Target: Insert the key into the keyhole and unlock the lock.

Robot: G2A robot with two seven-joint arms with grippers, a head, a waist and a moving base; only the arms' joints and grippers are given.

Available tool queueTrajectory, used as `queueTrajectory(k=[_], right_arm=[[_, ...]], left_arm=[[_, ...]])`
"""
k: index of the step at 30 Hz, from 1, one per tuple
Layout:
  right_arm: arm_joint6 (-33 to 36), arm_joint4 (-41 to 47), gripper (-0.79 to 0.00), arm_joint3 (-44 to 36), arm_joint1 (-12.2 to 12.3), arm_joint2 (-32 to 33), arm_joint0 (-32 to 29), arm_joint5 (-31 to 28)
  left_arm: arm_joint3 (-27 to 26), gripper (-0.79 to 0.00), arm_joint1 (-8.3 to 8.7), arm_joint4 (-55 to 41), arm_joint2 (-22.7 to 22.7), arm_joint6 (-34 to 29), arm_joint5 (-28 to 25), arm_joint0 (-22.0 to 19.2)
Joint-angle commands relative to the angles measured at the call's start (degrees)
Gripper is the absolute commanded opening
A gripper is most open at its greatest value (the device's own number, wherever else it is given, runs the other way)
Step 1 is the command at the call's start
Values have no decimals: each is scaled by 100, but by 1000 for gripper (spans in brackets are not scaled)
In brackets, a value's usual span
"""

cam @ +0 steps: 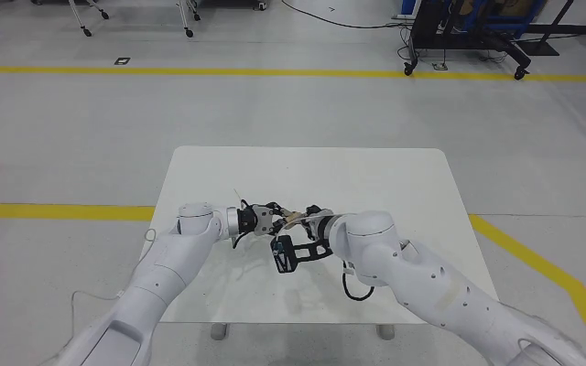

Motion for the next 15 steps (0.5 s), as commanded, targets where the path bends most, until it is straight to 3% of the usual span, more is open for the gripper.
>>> queueTrajectory(k=[1,15], right_arm=[[26,-71,-785,22,15,-52,8,27],[314,-215,-785,127,59,-490,269,314]], left_arm=[[-3,-785,-2,3,-3,5,11,1],[-19,-785,-10,109,-10,2,15,12]])
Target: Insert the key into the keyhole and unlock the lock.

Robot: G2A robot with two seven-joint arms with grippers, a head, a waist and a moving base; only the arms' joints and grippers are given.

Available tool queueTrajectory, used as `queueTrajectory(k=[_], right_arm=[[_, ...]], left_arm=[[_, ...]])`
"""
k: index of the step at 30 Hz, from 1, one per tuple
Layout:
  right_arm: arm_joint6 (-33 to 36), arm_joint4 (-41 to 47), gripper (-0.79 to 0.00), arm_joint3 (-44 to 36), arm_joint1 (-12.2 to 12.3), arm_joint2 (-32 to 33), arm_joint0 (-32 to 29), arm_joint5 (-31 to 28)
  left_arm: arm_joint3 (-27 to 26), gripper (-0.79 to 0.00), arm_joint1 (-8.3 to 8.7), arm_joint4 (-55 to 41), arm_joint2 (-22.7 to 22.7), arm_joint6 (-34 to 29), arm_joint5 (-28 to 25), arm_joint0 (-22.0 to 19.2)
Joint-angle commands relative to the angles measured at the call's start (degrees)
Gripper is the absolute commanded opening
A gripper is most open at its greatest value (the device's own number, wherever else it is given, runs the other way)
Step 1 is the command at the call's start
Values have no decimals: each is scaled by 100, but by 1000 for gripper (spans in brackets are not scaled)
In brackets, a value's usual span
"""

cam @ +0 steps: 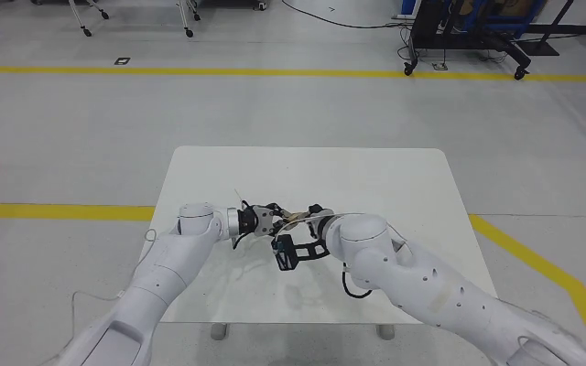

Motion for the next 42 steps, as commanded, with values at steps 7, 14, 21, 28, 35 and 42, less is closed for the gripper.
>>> queueTrajectory(k=[7,14,21,28,35,42], right_arm=[[184,65,-785,45,47,-292,175,184],[368,198,-785,83,81,-633,416,367],[603,460,-785,142,109,-1012,736,602],[992,758,-785,223,143,-1546,1185,992],[1405,1375,-785,192,186,-1935,1630,1405],[1647,1798,-785,154,195,-2339,2046,1647]], left_arm=[[-26,-785,-2,59,-15,27,-33,15],[-47,-785,-2,112,-21,49,-12,28],[-63,-785,-3,151,-30,96,28,38],[-96,-785,-2,208,-51,175,-25,54],[-120,-785,-9,109,-92,114,-29,98],[-128,-785,-15,119,-105,167,1,100]])
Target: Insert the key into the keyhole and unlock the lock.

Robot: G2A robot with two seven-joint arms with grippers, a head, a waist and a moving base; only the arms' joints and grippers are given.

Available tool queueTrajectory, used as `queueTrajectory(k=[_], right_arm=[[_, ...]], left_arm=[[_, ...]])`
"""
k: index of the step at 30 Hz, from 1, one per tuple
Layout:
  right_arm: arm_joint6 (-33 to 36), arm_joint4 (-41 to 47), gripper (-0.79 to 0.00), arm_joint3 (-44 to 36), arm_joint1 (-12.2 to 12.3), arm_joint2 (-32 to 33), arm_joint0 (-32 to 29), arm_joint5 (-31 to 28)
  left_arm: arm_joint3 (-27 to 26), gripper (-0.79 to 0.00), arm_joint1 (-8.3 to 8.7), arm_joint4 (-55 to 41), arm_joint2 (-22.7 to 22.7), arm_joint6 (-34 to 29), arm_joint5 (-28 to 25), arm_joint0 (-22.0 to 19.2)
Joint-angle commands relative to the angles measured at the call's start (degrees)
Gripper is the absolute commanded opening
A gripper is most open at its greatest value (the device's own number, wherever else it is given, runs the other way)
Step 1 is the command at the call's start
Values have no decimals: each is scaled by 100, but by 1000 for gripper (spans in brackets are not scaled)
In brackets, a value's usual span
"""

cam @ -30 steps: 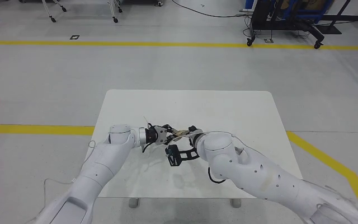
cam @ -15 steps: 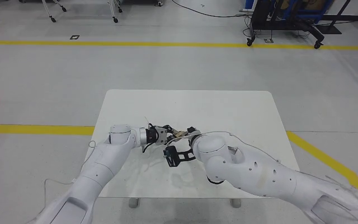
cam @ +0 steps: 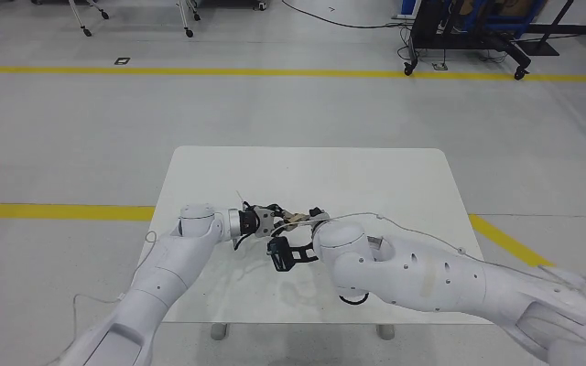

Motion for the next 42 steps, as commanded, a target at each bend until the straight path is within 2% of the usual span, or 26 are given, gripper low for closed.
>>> queueTrajectory(k=[1,8,13,15,19,26,27,31,37,42], right_arm=[[33,99,-785,-17,-7,-82,101,33],[125,403,-785,-23,-62,-299,385,126],[116,503,-785,39,-127,-293,404,117],[35,755,-785,0,-135,-103,404,204],[-446,1115,-785,35,15,473,237,524],[-1704,1442,-785,-53,630,1809,-695,634],[-1737,1421,-785,-63,660,1865,-745,612],[-1737,1421,-785,-63,660,1865,-745,612],[-1944,1540,-785,190,639,1881,-906,687],[-2070,1861,-785,447,585,1996,-989,787]], left_arm=[[-3,-785,-1,-2,-7,22,0,4],[-11,-785,-6,19,-14,63,28,6],[-16,-785,-8,42,-16,61,38,3],[-26,-785,-6,41,-37,36,-22,-3],[-15,-785,29,62,-194,0,-390,-40],[-48,-785,106,-19,-575,-105,-1137,-29],[-65,-785,115,-17,-604,-146,-1193,-19],[-170,-785,132,79,-660,-237,-1493,14],[-377,-785,136,695,-520,-497,-2292,-2],[-346,-785,114,715,-497,-584,-2464,-7]])
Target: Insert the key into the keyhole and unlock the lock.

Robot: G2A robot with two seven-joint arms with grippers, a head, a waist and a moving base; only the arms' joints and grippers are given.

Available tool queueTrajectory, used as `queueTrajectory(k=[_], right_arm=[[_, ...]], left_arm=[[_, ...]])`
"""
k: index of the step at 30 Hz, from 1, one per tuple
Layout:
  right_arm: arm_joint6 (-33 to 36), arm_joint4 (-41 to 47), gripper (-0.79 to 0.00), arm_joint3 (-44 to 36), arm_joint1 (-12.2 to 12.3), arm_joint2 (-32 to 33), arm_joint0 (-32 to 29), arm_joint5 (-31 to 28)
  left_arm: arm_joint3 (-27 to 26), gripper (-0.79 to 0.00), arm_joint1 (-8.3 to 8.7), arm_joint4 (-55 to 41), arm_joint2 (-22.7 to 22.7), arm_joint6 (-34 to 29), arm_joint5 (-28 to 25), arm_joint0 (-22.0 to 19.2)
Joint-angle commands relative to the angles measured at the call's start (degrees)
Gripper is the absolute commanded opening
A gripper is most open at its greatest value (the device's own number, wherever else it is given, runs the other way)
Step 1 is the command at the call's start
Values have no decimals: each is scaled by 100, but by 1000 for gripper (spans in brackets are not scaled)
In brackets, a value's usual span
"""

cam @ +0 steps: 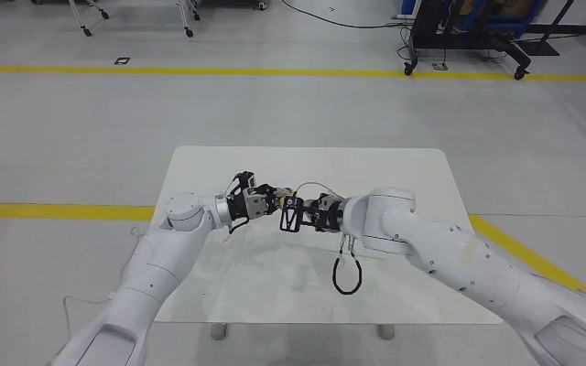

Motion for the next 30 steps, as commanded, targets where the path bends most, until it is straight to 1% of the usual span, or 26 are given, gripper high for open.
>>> queueTrajectory(k=[1,8,17,22,24,26,30], right_arm=[[-13,90,-785,44,-16,44,-21,45],[-317,463,-785,182,-53,277,-159,114],[-349,410,-785,103,-58,503,-324,122],[-232,386,-785,99,-60,531,-370,-221],[-233,408,-785,124,-64,565,-392,-259],[-379,530,-785,152,-63,640,-445,-303],[-885,863,-785,250,-36,864,-610,-522]], left_arm=[[13,-785,-2,65,12,-7,-28,-23],[-10,-785,-18,476,192,-223,-128,-64],[46,-785,-40,537,214,-220,-135,-88],[91,-785,-47,146,48,-305,-147,-82],[108,-785,-44,-33,-39,-390,-164,-74],[115,-785,-49,-296,-127,-474,-157,-46],[113,-785,-71,-665,-209,-601,-78,0]])
